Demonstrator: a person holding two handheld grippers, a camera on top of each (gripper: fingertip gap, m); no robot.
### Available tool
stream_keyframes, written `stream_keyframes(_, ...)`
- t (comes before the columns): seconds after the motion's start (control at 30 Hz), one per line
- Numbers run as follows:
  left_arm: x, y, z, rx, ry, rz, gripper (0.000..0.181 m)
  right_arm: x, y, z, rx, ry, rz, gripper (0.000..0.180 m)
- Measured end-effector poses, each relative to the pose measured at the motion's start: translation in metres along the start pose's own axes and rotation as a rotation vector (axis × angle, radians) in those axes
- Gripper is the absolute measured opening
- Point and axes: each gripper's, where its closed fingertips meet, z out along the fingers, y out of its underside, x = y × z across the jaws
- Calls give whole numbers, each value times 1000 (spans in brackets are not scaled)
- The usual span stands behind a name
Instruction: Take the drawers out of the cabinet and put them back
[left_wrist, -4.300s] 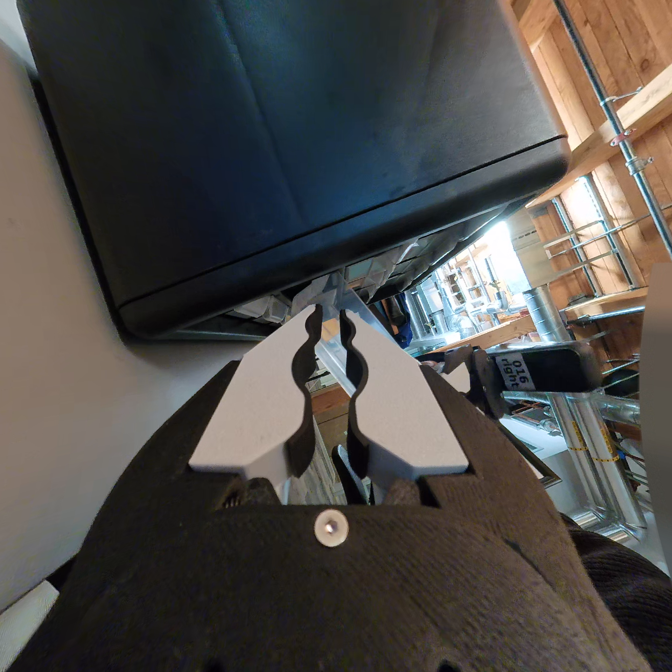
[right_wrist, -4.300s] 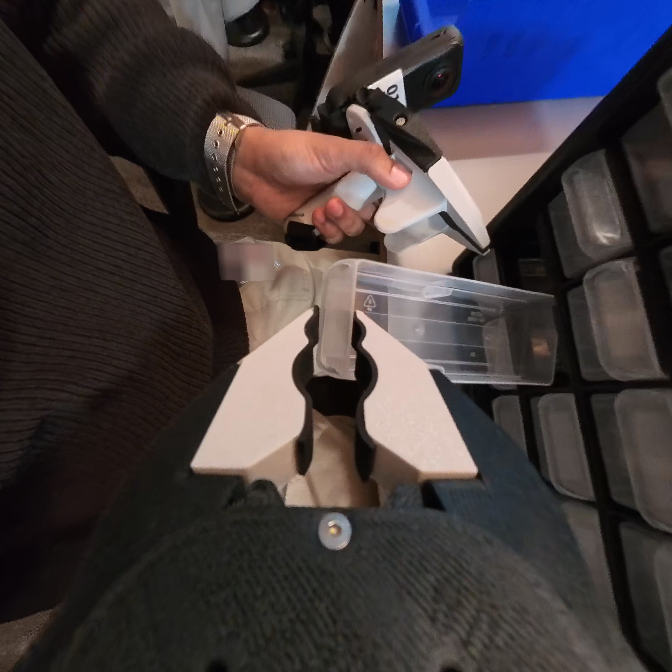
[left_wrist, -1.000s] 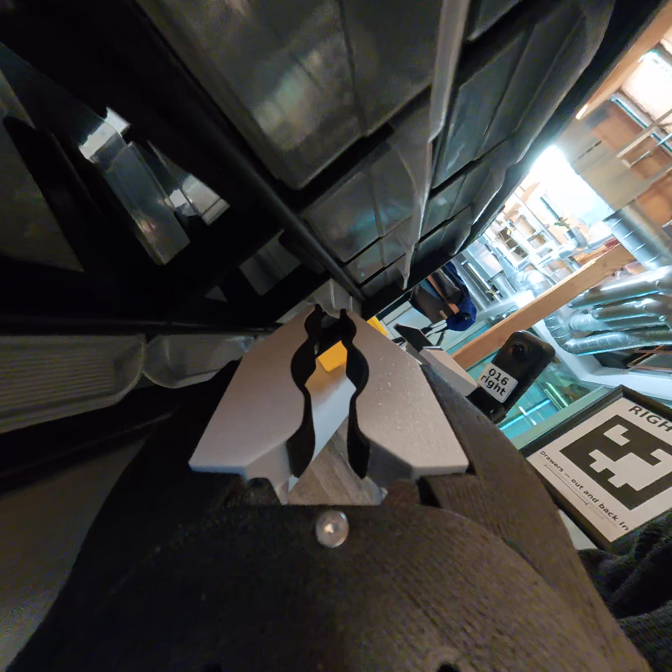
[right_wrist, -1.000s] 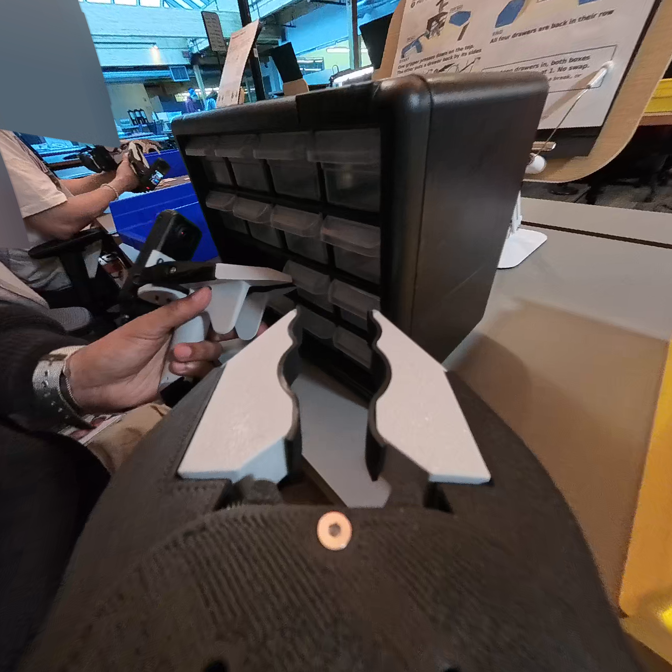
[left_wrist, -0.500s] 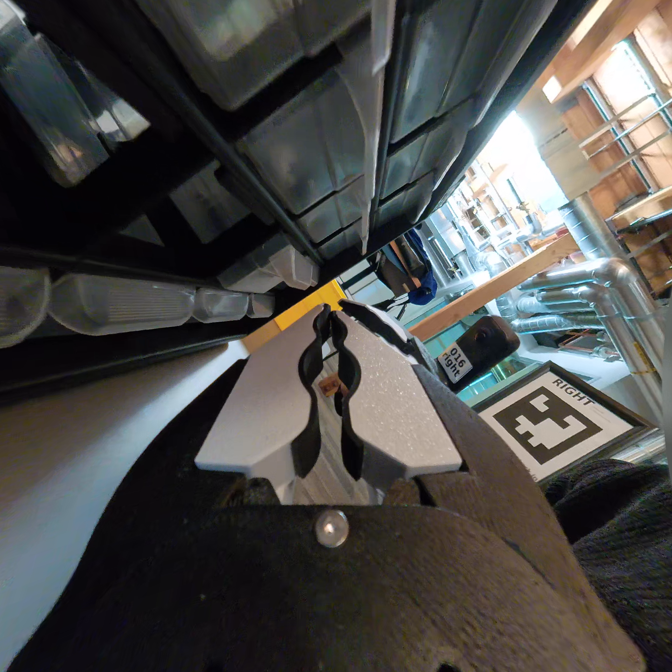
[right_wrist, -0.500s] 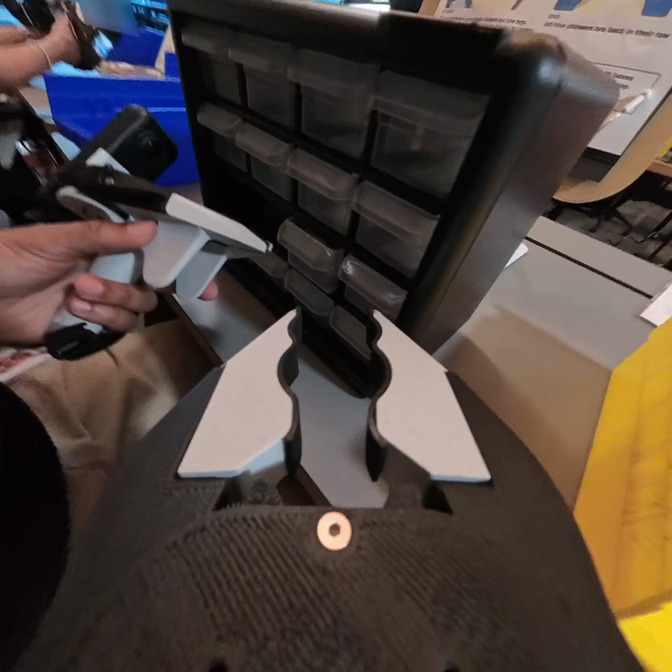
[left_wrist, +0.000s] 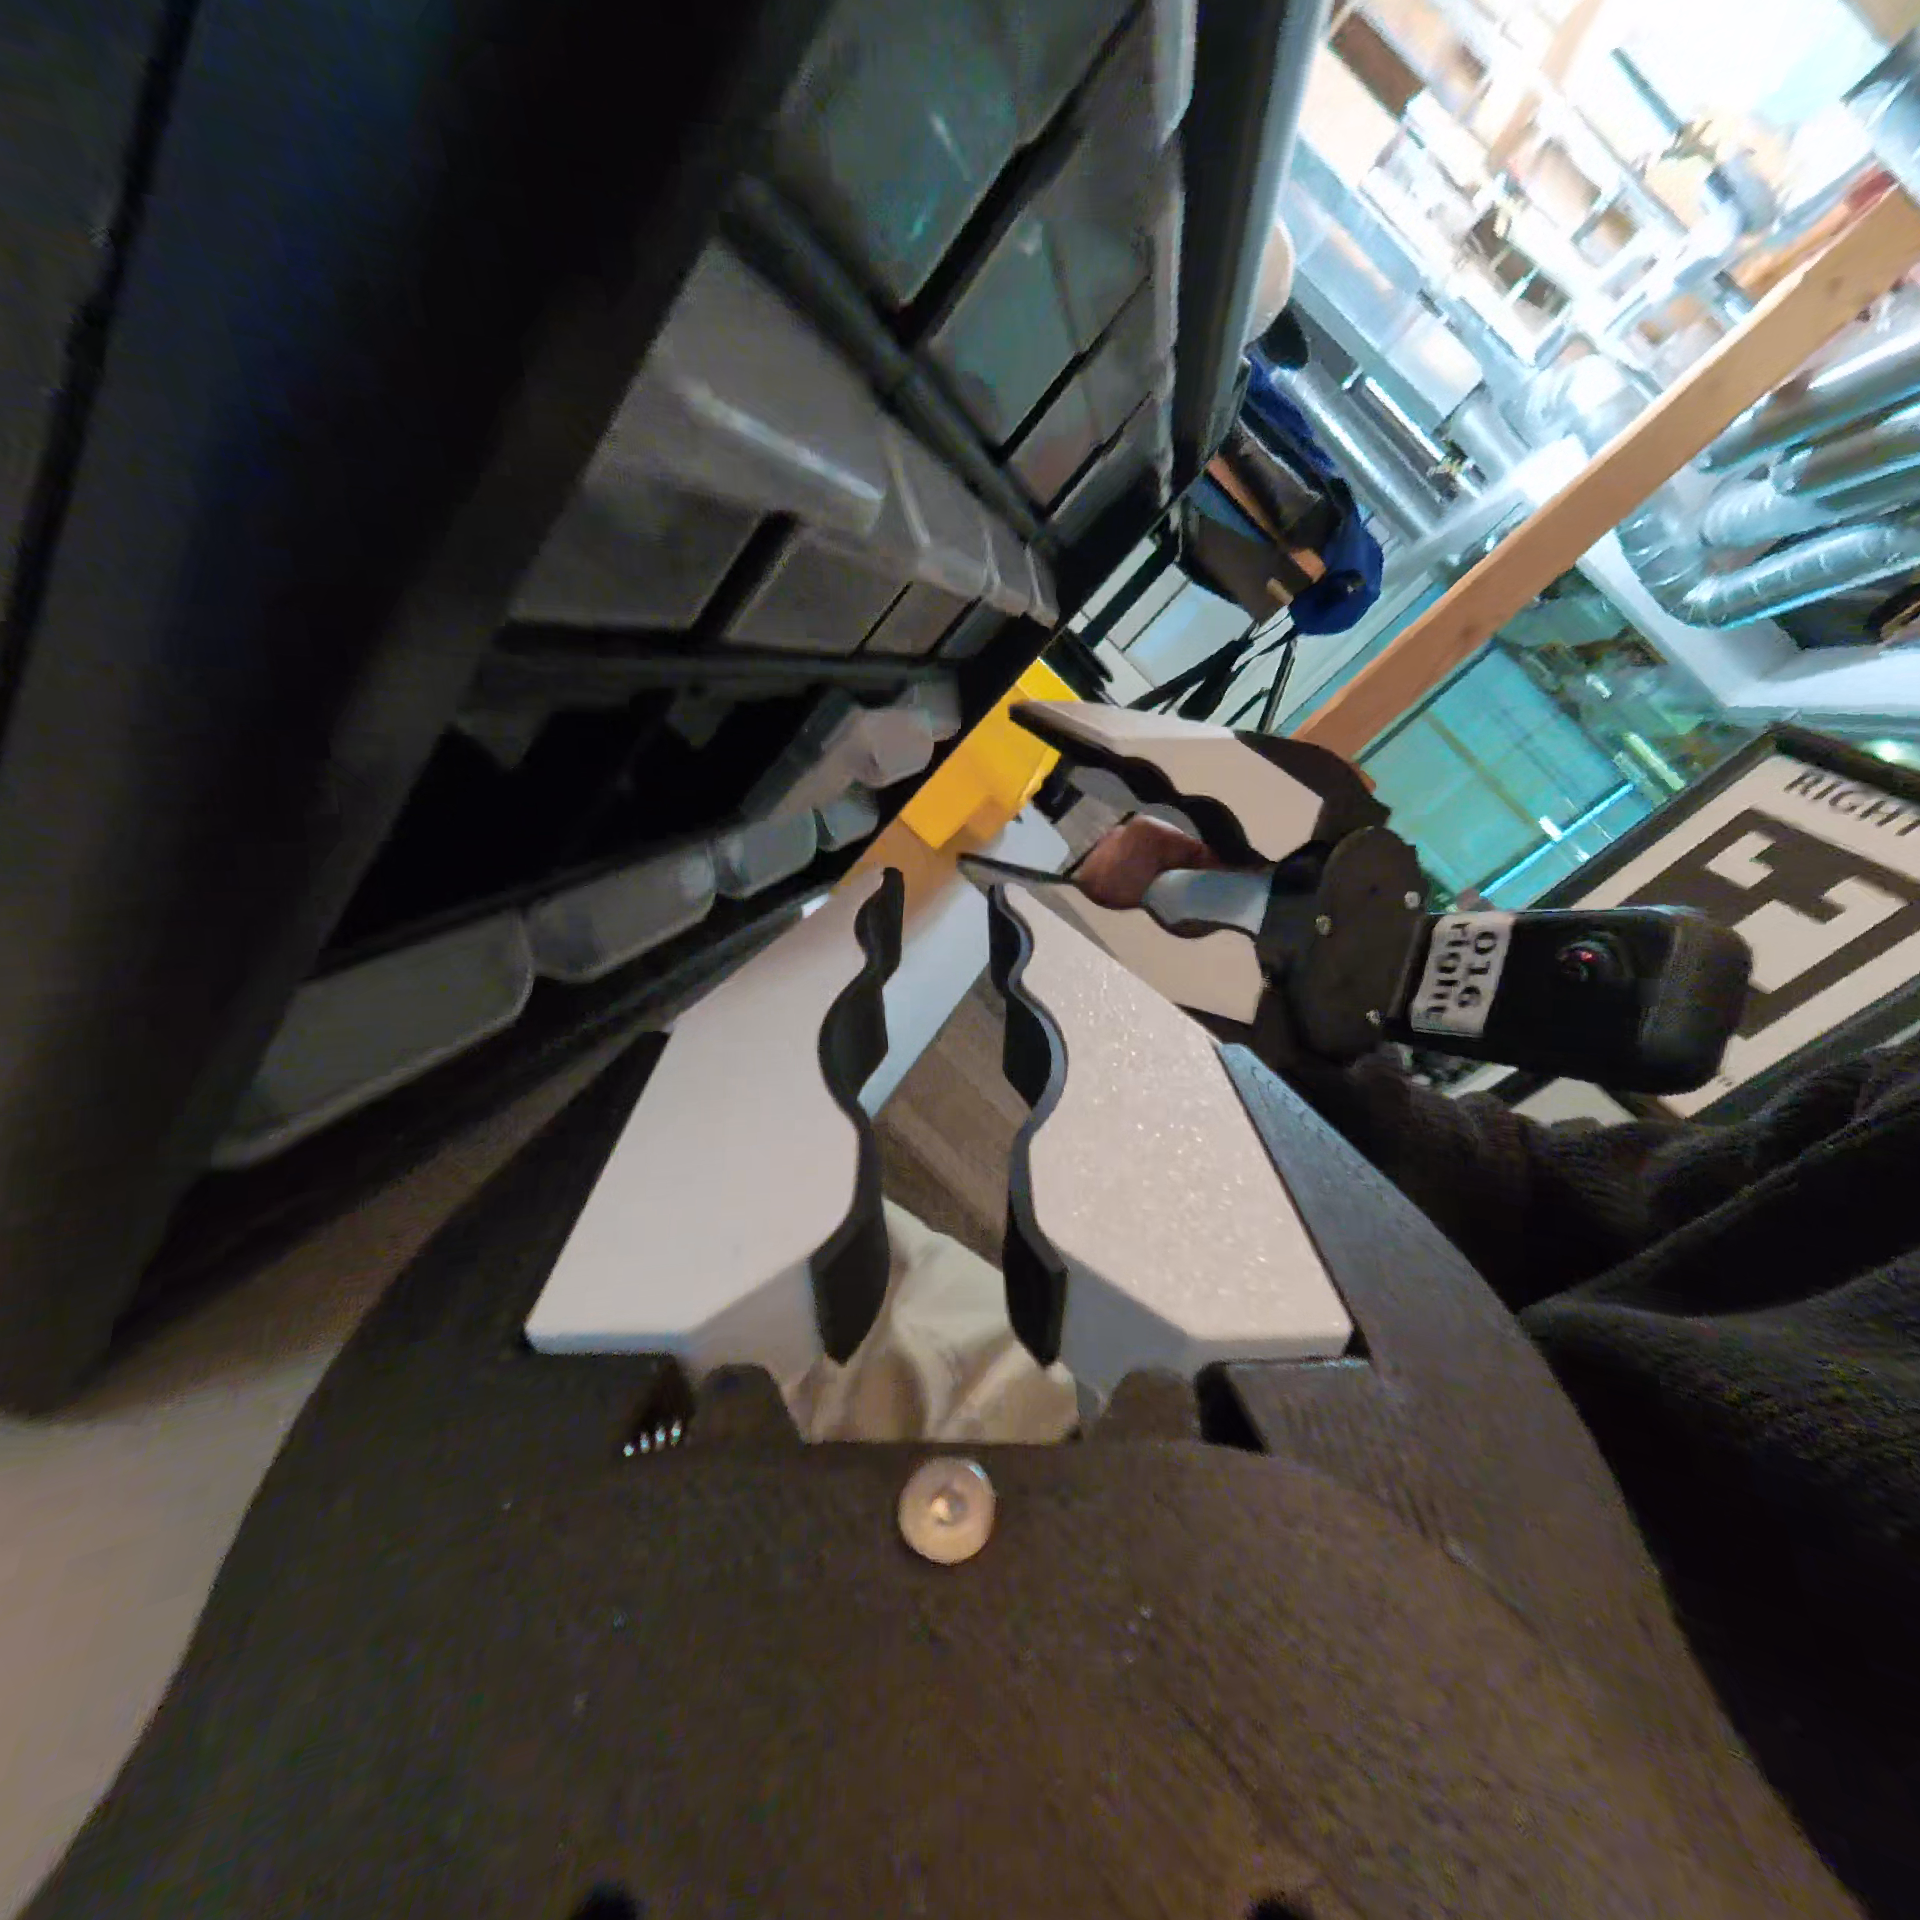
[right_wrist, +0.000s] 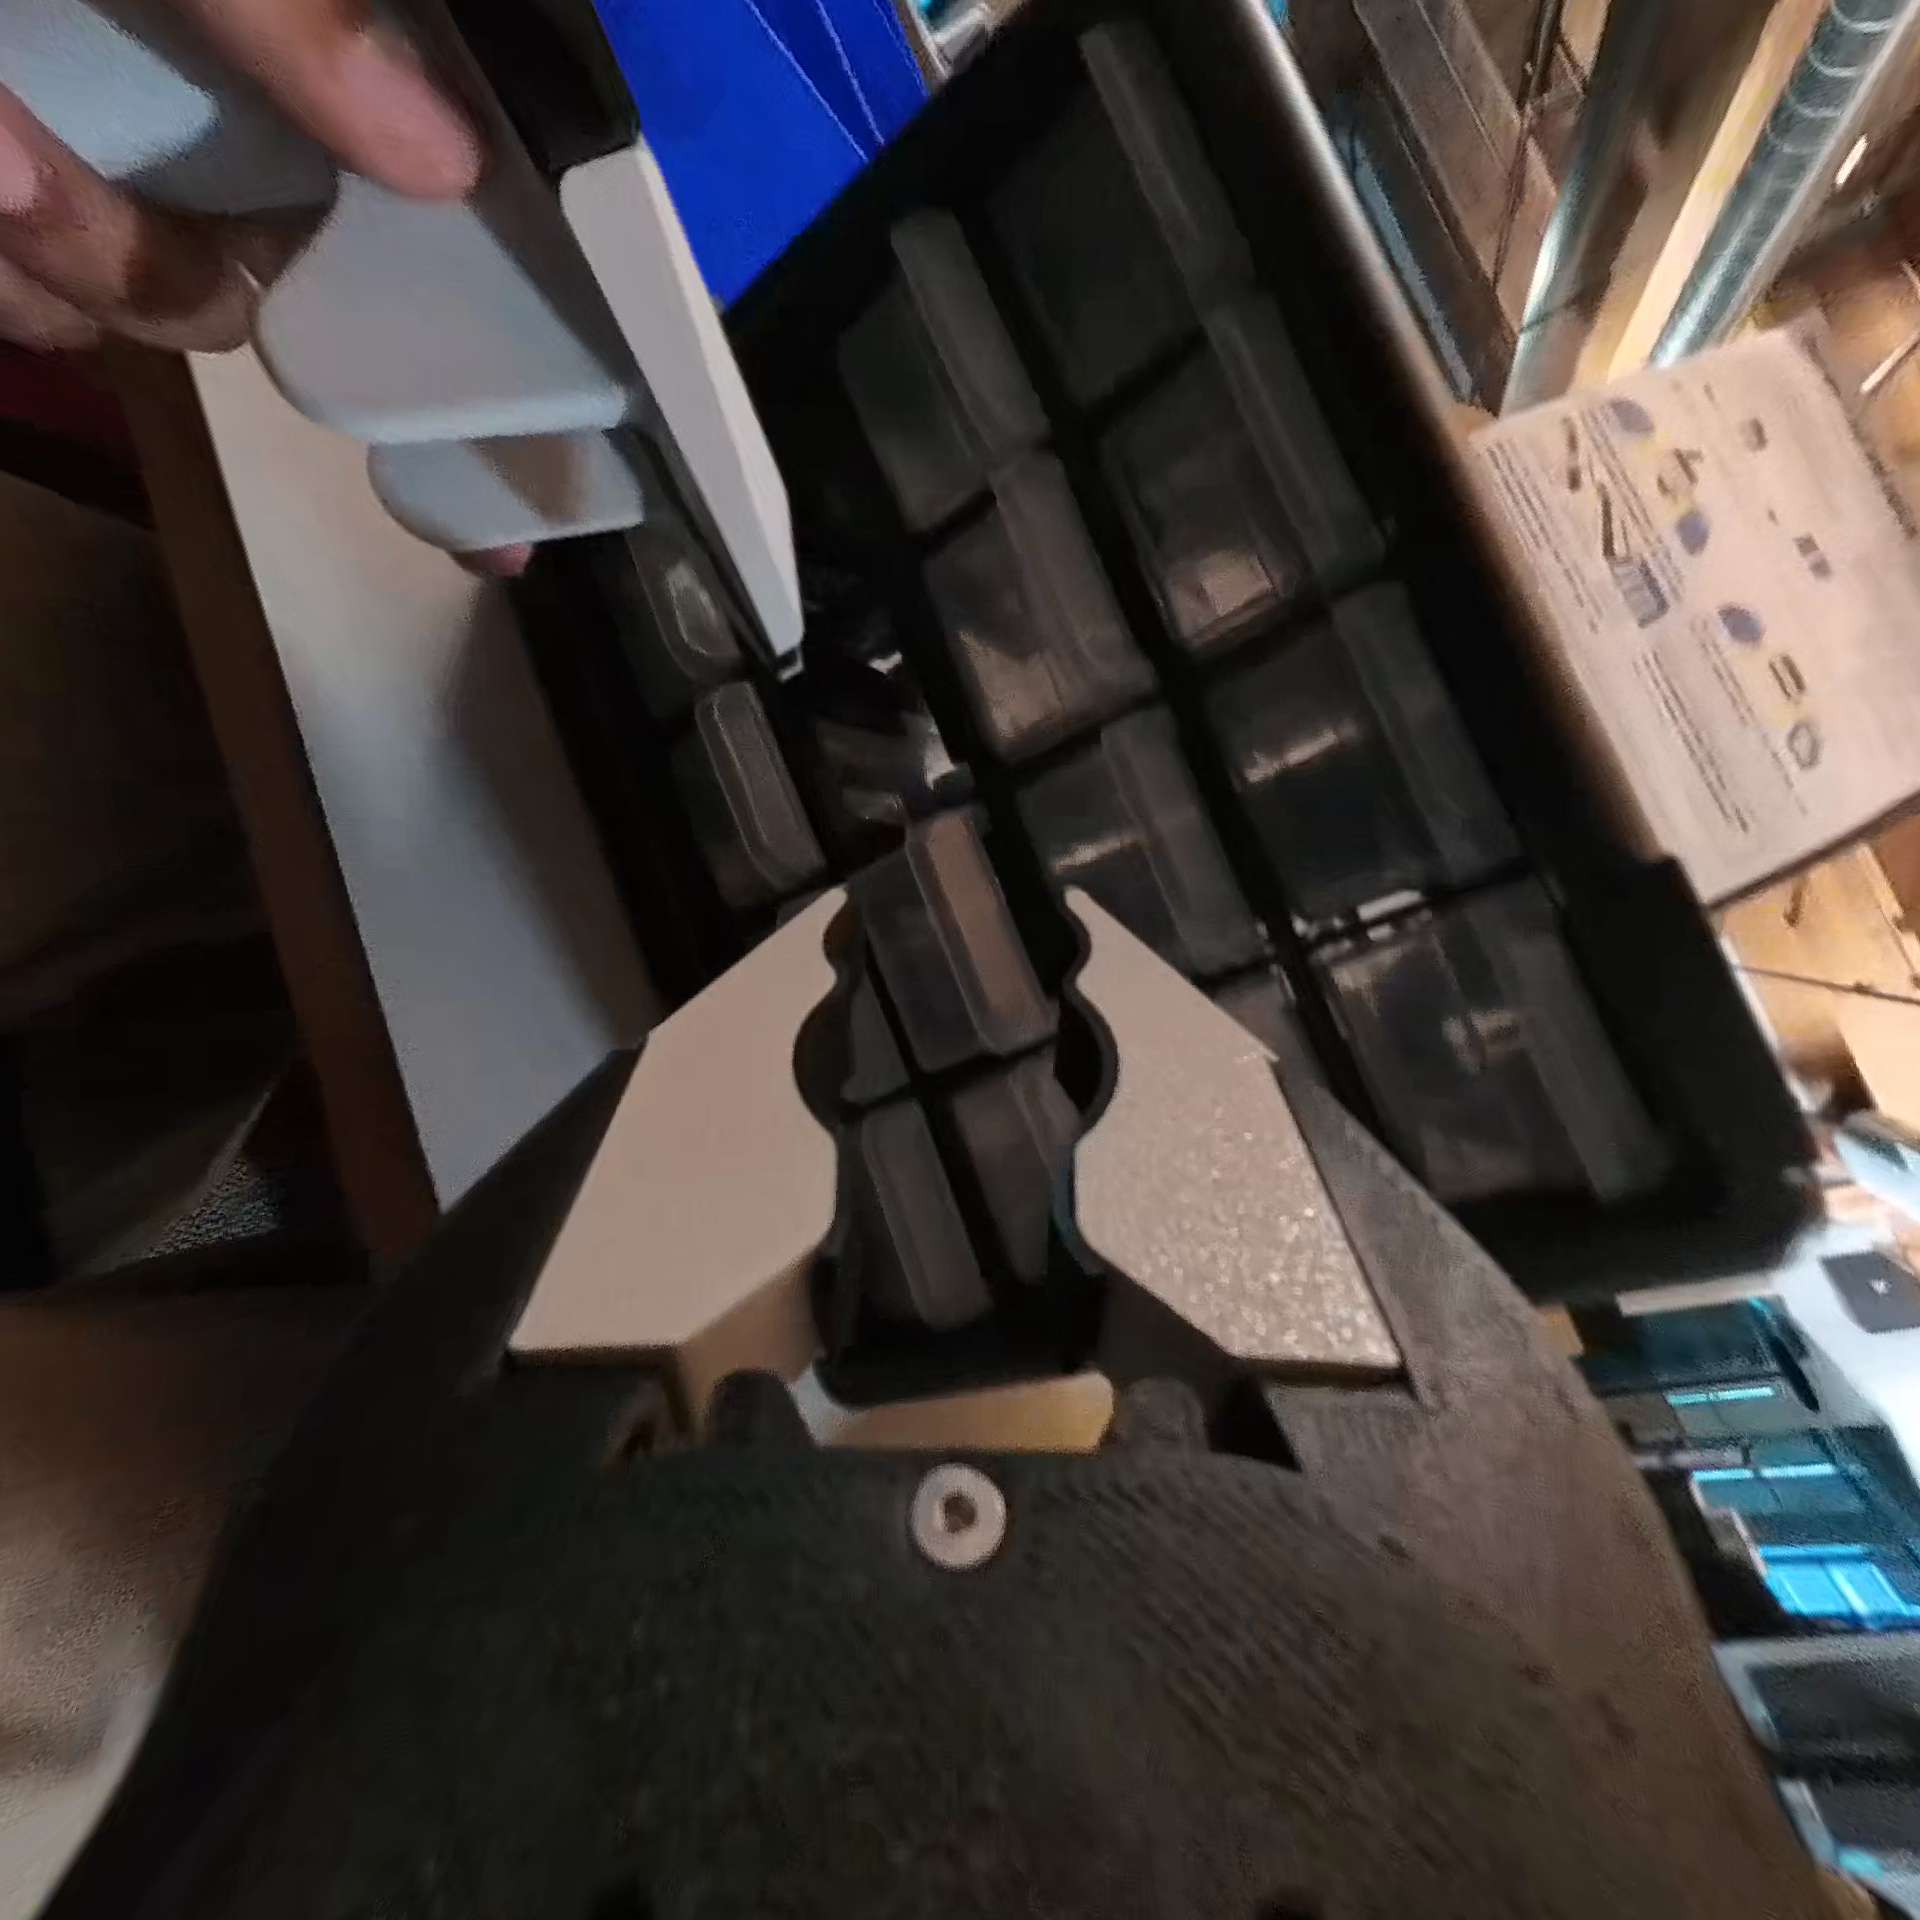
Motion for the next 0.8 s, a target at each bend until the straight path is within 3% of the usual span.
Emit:
stream_keyframes(0.17, 7, -12, -6, 55, 67, -116, 25, 1, 0, 19, 17, -37, 16, 37)
stream_keyframes(0.57, 22, 22, 7, -163, 131, -67, 19, 2, 17, 21, -38, -5, -217, 15)
stream_keyframes(0.8, 12, 15, 7, -119, 36, 32, 39, -8, 4, 4, -8, -74, -208, 14)
